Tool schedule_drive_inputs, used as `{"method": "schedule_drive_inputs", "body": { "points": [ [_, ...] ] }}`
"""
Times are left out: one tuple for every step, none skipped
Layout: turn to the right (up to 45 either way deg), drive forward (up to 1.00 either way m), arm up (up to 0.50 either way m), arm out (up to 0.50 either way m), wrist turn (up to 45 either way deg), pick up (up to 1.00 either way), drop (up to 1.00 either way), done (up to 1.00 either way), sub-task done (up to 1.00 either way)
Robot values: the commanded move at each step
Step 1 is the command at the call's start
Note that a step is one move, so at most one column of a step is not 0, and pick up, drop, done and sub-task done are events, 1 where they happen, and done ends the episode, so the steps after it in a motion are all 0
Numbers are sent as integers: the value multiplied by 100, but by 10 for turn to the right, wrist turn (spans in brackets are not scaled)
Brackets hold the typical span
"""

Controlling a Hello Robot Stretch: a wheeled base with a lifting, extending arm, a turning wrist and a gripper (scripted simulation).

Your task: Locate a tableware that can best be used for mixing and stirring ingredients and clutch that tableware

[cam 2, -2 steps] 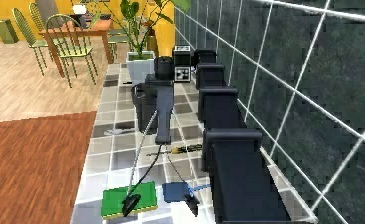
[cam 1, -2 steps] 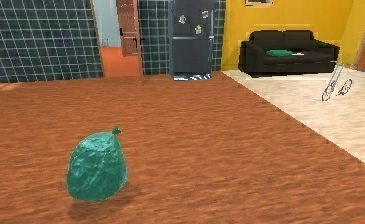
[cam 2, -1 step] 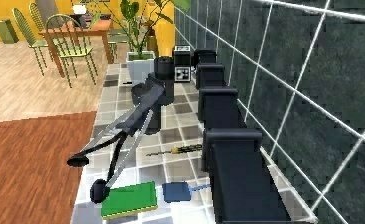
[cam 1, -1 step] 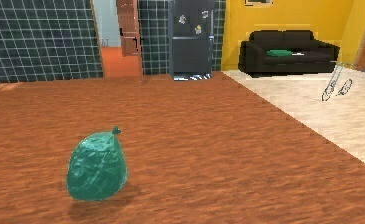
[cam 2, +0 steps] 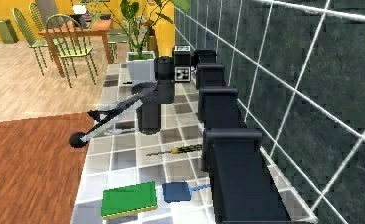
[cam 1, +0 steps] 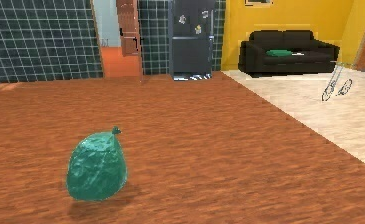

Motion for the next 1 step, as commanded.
{"method": "schedule_drive_inputs", "body": {
  "points": [
    [0, 0, 0, 0, 450, 0, 0, 0, 0]
  ]
}}
